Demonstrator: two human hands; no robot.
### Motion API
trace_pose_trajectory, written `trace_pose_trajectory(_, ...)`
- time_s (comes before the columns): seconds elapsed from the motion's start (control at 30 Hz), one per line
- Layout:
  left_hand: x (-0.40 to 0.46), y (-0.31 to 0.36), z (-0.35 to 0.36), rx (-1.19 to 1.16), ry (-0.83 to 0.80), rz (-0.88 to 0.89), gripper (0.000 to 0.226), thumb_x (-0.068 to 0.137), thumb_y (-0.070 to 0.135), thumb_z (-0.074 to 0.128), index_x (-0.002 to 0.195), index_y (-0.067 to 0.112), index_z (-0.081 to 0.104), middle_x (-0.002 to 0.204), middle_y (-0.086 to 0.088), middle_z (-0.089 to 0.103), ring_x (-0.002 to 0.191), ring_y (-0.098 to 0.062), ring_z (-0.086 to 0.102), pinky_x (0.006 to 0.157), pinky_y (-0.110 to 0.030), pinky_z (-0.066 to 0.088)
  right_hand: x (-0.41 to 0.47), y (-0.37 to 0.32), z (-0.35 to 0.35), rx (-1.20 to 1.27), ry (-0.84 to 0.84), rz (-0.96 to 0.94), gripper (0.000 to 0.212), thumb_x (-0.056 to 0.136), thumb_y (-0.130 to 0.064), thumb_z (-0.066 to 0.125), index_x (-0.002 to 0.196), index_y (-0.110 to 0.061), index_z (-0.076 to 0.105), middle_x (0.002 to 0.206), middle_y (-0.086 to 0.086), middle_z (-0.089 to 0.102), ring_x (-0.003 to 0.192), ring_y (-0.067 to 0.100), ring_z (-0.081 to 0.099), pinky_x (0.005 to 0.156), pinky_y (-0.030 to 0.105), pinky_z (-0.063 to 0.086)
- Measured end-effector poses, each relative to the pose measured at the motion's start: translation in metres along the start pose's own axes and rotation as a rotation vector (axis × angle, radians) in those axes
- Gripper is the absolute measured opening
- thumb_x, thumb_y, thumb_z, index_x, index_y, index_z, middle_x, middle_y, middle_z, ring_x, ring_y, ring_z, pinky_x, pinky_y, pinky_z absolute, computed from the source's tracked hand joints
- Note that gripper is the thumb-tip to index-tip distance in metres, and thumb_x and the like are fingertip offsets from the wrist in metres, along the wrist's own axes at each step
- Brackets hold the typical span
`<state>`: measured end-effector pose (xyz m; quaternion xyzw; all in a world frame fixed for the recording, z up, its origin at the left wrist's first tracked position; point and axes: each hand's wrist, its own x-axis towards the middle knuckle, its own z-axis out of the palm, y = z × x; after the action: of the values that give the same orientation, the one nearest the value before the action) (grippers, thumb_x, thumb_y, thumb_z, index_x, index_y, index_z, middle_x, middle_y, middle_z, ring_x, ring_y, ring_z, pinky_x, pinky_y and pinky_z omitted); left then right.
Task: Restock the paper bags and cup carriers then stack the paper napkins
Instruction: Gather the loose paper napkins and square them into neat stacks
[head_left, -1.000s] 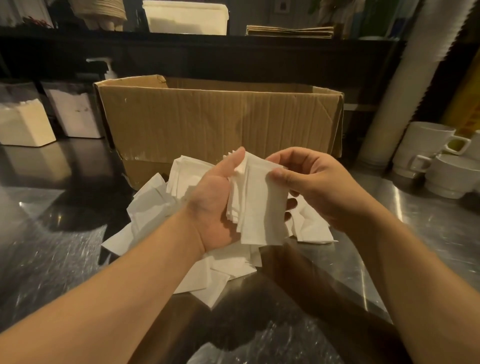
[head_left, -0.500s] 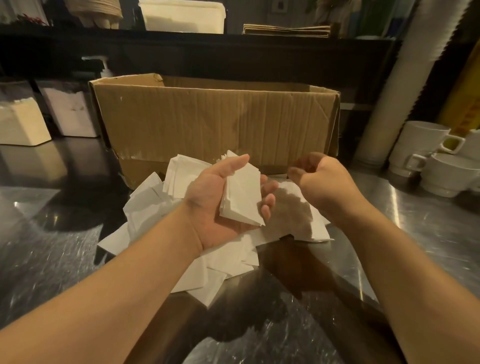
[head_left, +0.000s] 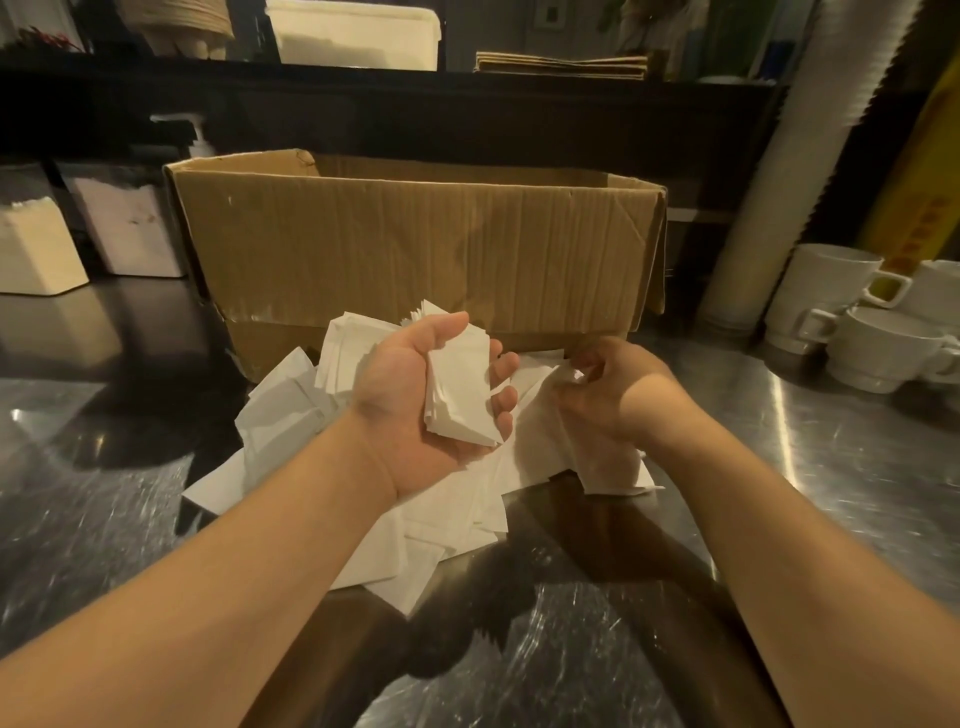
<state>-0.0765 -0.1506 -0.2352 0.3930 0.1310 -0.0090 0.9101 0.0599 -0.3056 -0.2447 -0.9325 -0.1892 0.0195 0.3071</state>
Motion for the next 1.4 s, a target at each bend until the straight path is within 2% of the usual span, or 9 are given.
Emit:
trace_pose_trajectory(0.13, -0.001, 0.001, 0.001, 0.004, 0.009, -0.002, 0.039, 0.081, 0.036, 0.064, 0.112, 0.012, 0.066, 0.101, -0.011, 0.07, 0.08, -0.026, 0.062, 0.076, -0.037, 0.048, -0.005, -0.004, -0.001, -0.033, -0.049, 0.008, 0.025, 0.096, -0.045, 0.065, 0.117, -0.033, 0.059, 0.12, -0.005, 0.061, 0.115, 0.028, 0.059, 0.101, 0.049, 0.051)
trace_pose_trajectory(0.4, 0.0, 0.0, 0.001, 0.02, 0.012, -0.006, 0.045, 0.078, 0.036, 0.065, 0.116, 0.012, 0.065, 0.102, -0.011, 0.07, 0.075, -0.026, 0.062, 0.074, -0.036, 0.049, -0.003, -0.003, 0.0, -0.041, -0.054, 0.024, 0.029, 0.093, -0.047, 0.068, 0.112, -0.031, 0.054, 0.115, -0.005, 0.059, 0.108, 0.027, 0.06, 0.099, 0.048, 0.053)
trace_pose_trajectory(0.63, 0.0, 0.0, 0.001, 0.025, 0.027, -0.006, 0.038, 0.088, 0.037, 0.061, 0.116, 0.012, 0.066, 0.102, -0.011, 0.071, 0.076, -0.026, 0.062, 0.074, -0.036, 0.049, 0.001, 0.002, 0.003, -0.074, -0.059, 0.048, 0.036, 0.096, -0.045, 0.065, 0.125, -0.025, 0.057, 0.117, 0.0, 0.06, 0.109, 0.028, 0.06, 0.099, 0.05, 0.053)
trace_pose_trajectory(0.83, 0.0, 0.0, 0.001, 0.027, 0.033, -0.001, 0.039, 0.087, 0.037, 0.061, 0.117, 0.012, 0.066, 0.102, -0.011, 0.071, 0.076, -0.025, 0.063, 0.073, -0.035, 0.05, 0.004, 0.004, 0.002, -0.076, -0.028, -0.001, 0.009, 0.097, -0.04, 0.061, 0.099, -0.038, 0.053, 0.118, -0.002, 0.063, 0.112, 0.031, 0.058, 0.102, 0.053, 0.048)
trace_pose_trajectory(0.93, 0.0, 0.0, 0.001, 0.032, 0.034, 0.001, 0.039, 0.086, 0.037, 0.062, 0.117, 0.012, 0.067, 0.101, -0.011, 0.071, 0.075, -0.025, 0.064, 0.073, -0.035, 0.051, 0.007, 0.01, 0.001, 0.123, 0.058, -0.048, 0.011, 0.098, -0.032, 0.061, 0.105, -0.04, 0.056, 0.115, -0.007, 0.062, 0.115, 0.029, 0.057, 0.104, 0.049, 0.048)
trace_pose_trajectory(1.03, 0.0, 0.0, 0.0, 0.027, 0.009, -0.001, 0.041, 0.084, 0.036, 0.063, 0.116, 0.011, 0.066, 0.102, -0.011, 0.069, 0.076, -0.024, 0.062, 0.074, -0.036, 0.049, -0.001, 0.009, -0.001, 0.379, 0.196, -0.181, 0.021, 0.101, -0.021, 0.061, 0.122, -0.025, 0.061, 0.11, -0.012, 0.061, 0.11, 0.013, 0.059, 0.093, 0.023, 0.047)
trace_pose_trajectory(1.1, 0.0, 0.0, 0.0, 0.023, -0.014, -0.001, 0.042, 0.081, 0.035, 0.063, 0.115, 0.011, 0.065, 0.102, -0.011, 0.066, 0.077, -0.024, 0.061, 0.075, -0.035, 0.048, -0.008, 0.003, -0.004, 0.456, 0.297, -0.274, 0.02, 0.101, -0.017, 0.062, 0.12, -0.022, 0.062, 0.107, -0.013, 0.062, 0.104, 0.007, 0.059, 0.083, 0.013, 0.046)
trace_pose_trajectory(1.23, 0.002, 0.001, -0.001, -0.002, -0.053, 0.027, 0.041, 0.081, 0.034, 0.062, 0.115, 0.011, 0.062, 0.1, -0.01, 0.067, 0.076, -0.025, 0.06, 0.073, -0.036, 0.048, -0.02, -0.011, -0.013, 0.79, 0.345, -0.341, 0.008, 0.101, -0.018, 0.062, 0.106, -0.022, 0.066, 0.102, -0.007, 0.068, 0.091, 0.002, 0.064, 0.075, 0.019, 0.055)
trace_pose_trajectory(1.4, 0.005, 0.009, -0.003, -0.088, -0.103, 0.13, 0.036, 0.083, 0.035, 0.059, 0.11, 0.011, 0.059, 0.092, -0.009, 0.063, 0.074, -0.025, 0.056, 0.076, -0.035, 0.043, -0.03, -0.02, -0.031, 1.275, 0.041, -0.173, 0.01, 0.099, -0.02, 0.062, 0.107, -0.019, 0.069, 0.104, -0.001, 0.073, 0.098, 0.02, 0.073, 0.078, 0.033, 0.062)
